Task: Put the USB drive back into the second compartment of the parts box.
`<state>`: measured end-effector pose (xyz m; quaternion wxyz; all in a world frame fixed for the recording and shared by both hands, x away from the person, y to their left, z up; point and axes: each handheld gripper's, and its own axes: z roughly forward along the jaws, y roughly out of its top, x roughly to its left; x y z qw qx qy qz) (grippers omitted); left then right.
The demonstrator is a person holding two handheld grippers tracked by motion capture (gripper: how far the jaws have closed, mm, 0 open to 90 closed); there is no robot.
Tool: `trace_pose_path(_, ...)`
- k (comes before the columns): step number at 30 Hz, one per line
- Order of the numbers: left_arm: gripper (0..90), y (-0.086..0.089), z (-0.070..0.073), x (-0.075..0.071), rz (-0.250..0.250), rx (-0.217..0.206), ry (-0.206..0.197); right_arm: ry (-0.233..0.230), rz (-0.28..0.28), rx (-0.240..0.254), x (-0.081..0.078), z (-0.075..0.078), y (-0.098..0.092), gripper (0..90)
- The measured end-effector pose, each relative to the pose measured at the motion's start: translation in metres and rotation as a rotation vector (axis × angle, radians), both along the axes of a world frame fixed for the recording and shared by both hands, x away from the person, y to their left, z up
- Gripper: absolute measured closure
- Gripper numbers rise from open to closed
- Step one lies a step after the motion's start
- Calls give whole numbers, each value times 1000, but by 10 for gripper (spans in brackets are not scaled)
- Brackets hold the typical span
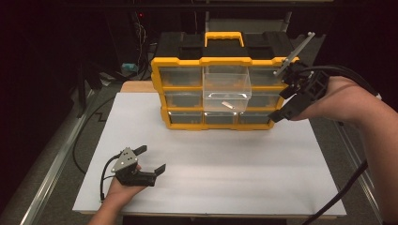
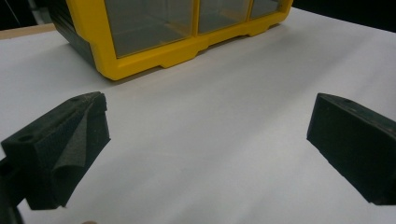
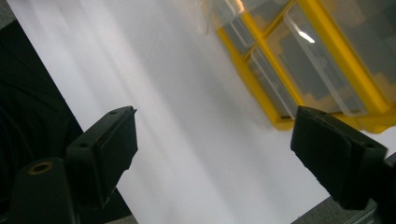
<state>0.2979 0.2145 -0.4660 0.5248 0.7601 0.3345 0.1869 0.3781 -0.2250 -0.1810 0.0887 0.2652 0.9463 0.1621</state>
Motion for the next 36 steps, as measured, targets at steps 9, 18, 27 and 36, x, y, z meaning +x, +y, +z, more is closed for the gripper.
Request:
trace_pose_path(9, 0, 0, 0, 0, 3, -6, 1, -11, -48, -48, -11, -34, -9, 0)
trace_pose_path(18, 0, 1, 0, 0, 3, -5, 1, 6, -58, -73, -12, -77, -9, 0)
trace_pose_path(27, 0, 1, 0, 0, 6, -5, 4, 10, -58, -93, -11, -113, -6, 1)
trace_pose_path(36, 0, 2, 0, 0, 10, -6, 6, 29, -61, -112, -8, -158, -3, 0)
